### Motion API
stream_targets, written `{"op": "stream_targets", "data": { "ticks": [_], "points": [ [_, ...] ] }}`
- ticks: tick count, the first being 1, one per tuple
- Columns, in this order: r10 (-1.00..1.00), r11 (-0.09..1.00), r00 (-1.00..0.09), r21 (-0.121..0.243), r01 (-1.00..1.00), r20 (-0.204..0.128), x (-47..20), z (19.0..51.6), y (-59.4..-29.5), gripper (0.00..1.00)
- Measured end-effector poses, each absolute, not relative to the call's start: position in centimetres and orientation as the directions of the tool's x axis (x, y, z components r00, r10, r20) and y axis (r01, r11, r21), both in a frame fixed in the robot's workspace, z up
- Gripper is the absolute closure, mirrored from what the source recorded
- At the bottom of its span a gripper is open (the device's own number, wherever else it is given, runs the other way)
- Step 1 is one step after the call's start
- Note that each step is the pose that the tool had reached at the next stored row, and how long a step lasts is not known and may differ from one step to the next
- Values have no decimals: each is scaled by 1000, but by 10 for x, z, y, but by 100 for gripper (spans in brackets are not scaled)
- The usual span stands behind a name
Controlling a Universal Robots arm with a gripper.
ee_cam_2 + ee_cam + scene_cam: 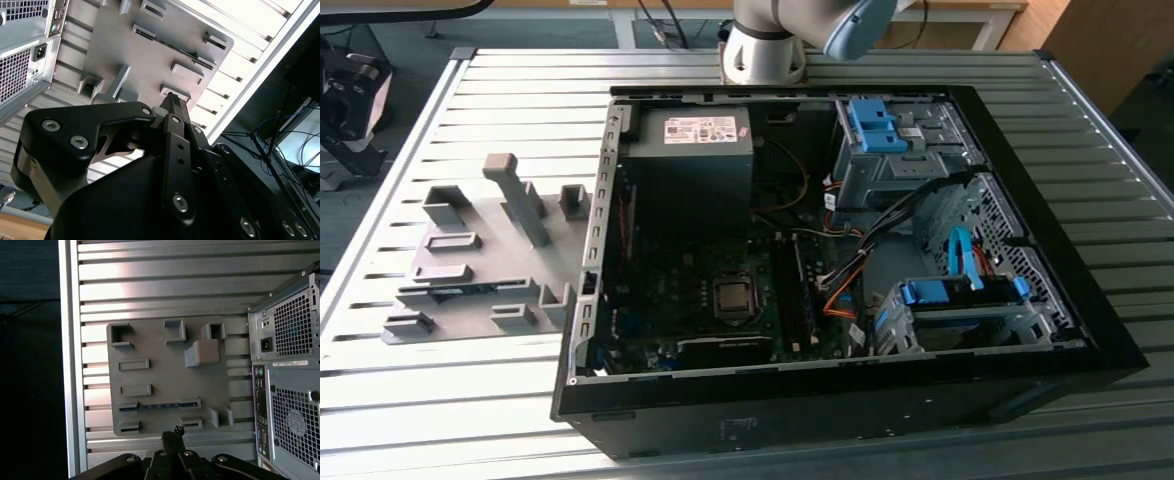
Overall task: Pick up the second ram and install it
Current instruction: 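Pick up the second ram and move it above second insertion slot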
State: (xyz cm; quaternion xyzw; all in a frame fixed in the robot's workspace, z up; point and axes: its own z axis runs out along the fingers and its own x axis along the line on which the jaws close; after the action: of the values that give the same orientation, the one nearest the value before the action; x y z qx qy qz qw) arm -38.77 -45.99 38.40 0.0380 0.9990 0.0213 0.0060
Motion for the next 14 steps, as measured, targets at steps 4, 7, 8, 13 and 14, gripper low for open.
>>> {"op": "stream_targets", "data": {
  "ticks": [4,7,8,13,14],
  "points": [
    [76,996,-997,43,76,-10,-388,384,-460,89],
    [75,996,-997,43,75,-10,-388,384,-460,89],
    [74,996,-997,43,73,-10,-388,384,-460,89],
    [56,998,-998,43,55,-10,-388,384,-460,89],
    [50,998,-999,43,50,-10,-388,384,-460,89]
  ]
}}
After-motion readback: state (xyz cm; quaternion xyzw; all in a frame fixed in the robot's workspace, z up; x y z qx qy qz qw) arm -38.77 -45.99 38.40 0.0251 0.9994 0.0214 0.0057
